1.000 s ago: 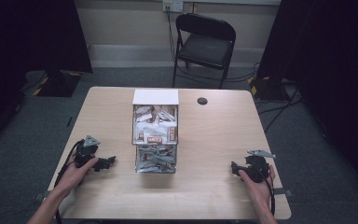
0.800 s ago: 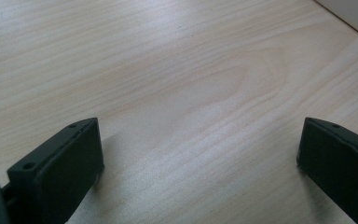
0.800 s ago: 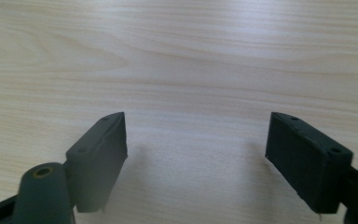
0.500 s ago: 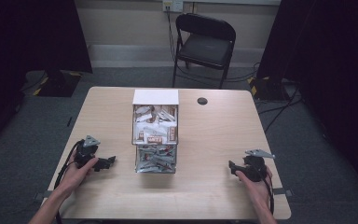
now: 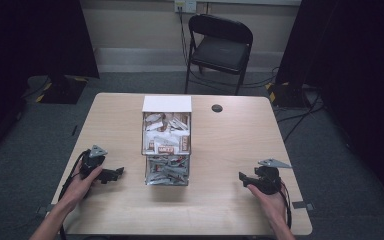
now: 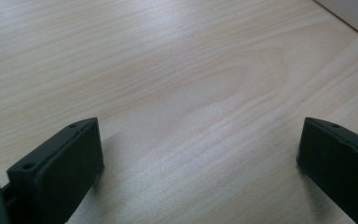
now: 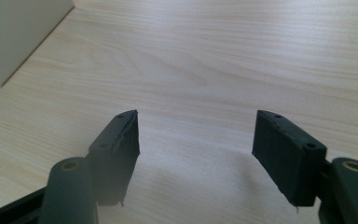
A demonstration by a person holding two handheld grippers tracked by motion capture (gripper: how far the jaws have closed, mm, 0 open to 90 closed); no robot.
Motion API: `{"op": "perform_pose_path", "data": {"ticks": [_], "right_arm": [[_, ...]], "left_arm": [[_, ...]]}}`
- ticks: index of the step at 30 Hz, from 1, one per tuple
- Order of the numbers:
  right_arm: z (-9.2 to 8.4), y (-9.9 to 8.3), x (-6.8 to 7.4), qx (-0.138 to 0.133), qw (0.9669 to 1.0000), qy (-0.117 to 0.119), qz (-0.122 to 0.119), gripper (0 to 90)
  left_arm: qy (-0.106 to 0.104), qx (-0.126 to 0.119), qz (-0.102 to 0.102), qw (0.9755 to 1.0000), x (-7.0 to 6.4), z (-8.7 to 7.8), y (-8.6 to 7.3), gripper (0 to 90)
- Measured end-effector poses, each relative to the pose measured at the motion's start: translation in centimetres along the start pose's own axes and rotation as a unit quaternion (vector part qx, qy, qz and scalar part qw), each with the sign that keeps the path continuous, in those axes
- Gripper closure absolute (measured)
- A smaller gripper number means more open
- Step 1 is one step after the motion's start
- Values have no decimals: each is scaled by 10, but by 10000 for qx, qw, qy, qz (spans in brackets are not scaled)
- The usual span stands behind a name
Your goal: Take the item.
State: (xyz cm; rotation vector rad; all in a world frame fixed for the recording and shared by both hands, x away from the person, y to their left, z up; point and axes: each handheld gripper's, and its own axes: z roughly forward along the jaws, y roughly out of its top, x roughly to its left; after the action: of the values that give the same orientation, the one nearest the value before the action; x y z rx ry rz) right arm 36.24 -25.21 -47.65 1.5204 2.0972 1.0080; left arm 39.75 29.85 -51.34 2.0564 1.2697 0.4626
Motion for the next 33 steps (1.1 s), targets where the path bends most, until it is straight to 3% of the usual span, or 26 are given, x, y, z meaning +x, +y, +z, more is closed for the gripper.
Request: {"op": "perform_pose_path", "data": {"ticks": [3,10,21,33], "right_arm": [[-5,3,0,-50,9998,142,120,353],[-14,6,5,-185,9991,375,66,410],[-23,13,26,-329,9965,717,-262,490],[-29,20,44,-384,9930,1014,-458,543]], "left_arm": [[0,19,23,10000,0,0,0,0],[1,19,24,10000,0,0,0,0],[1,20,25,10000,0,0,0,0],[2,17,23,10000,0,0,0,0]]}}
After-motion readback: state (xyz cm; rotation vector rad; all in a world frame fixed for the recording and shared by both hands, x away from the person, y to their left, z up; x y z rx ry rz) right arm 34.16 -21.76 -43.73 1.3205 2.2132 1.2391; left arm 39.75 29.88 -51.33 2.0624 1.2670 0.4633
